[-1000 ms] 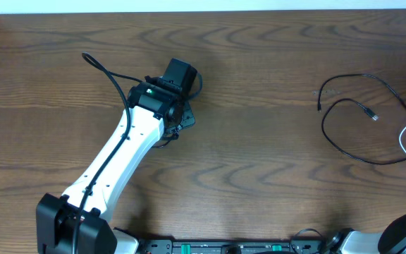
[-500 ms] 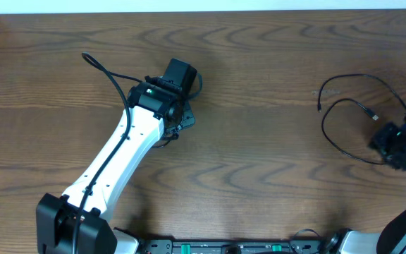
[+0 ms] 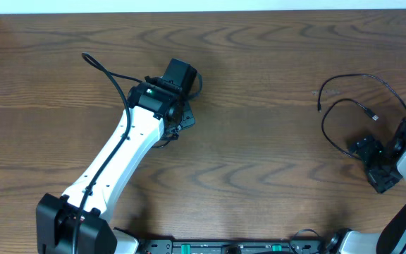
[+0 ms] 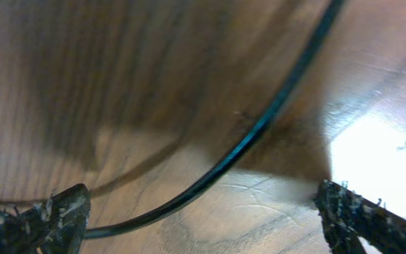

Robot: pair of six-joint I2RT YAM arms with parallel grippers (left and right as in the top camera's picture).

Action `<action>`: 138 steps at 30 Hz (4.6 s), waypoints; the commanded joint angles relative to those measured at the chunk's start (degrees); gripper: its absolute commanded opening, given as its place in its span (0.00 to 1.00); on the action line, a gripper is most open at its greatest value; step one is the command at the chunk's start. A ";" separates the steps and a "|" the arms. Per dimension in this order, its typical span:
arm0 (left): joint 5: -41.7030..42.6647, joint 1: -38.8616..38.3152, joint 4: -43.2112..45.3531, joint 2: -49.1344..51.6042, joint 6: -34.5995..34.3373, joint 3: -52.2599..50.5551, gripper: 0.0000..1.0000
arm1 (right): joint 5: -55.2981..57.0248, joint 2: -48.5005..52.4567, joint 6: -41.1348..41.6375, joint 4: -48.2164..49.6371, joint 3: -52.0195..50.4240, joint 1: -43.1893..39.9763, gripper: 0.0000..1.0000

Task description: Untangle cables

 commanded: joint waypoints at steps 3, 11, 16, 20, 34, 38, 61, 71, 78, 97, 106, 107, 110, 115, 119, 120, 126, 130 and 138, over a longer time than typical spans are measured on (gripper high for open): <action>-0.52 0.00 -0.31 0.20 0.57 0.46 0.45 | 5.88 -0.37 8.04 -0.11 -1.05 0.13 0.90; -0.52 0.00 -0.31 0.20 0.57 0.46 0.45 | 8.35 -0.37 15.17 2.95 -1.07 0.15 0.82; -0.52 0.00 -0.31 0.20 0.57 0.46 0.45 | 8.33 -0.37 17.31 4.24 -1.07 0.17 0.49; -0.52 0.02 -0.31 0.20 0.57 0.46 0.45 | 8.35 -0.37 17.27 3.61 -1.07 0.31 0.33; -0.28 0.00 -0.33 0.20 0.55 0.46 0.45 | 8.57 -0.37 17.29 -1.09 -2.78 0.31 0.03; 0.59 0.02 -0.31 0.20 0.57 0.46 0.45 | 6.27 -0.39 12.09 3.41 -2.60 0.31 0.01; 1.03 0.00 -0.33 0.20 0.57 0.46 0.45 | 17.18 -0.42 -3.54 -4.79 33.97 -1.16 0.01; 1.01 0.00 -0.31 0.20 0.57 0.46 0.45 | 25.59 -1.70 7.80 -9.27 38.75 -13.88 0.01; 1.03 0.00 -0.31 0.20 0.55 0.46 0.45 | 14.34 -1.11 5.77 -5.42 38.75 -17.53 0.01; 1.18 0.00 -0.33 0.20 0.57 0.46 0.45 | -7.96 5.99 -2.21 -8.37 38.42 -12.41 0.56; -2.10 0.02 -0.33 0.20 1.29 0.44 0.45 | -10.84 6.16 -9.84 -14.12 38.42 -0.22 0.60; -3.76 0.02 -0.33 0.20 1.68 0.39 0.45 | -10.84 6.16 -11.13 -15.04 38.42 1.86 0.60; -8.37 0.02 -0.33 0.22 1.90 0.20 0.45 | -10.80 6.16 -14.56 -16.92 38.40 8.15 0.62; -11.30 0.81 -0.31 0.22 1.81 -0.31 0.45 | -10.10 6.29 -23.80 -17.88 38.01 18.97 0.68; -10.43 3.56 0.35 0.39 1.73 -0.83 0.45 | -4.59 6.36 -24.35 -18.47 37.99 26.18 0.70; -9.07 4.20 1.03 0.63 2.99 -0.90 0.45 | -4.48 6.36 -24.35 -18.60 37.99 27.19 0.70; 7.78 6.54 7.72 4.68 16.68 -0.96 0.45 | -4.50 6.36 -24.30 -20.37 37.99 29.59 0.70; 8.13 6.58 9.22 9.51 16.63 -0.96 0.45 | -4.20 6.36 -24.37 -22.18 37.99 29.59 0.71; 4.17 6.58 11.74 18.21 16.61 -0.96 0.45 | -1.49 6.36 -24.39 -23.61 37.99 29.46 0.72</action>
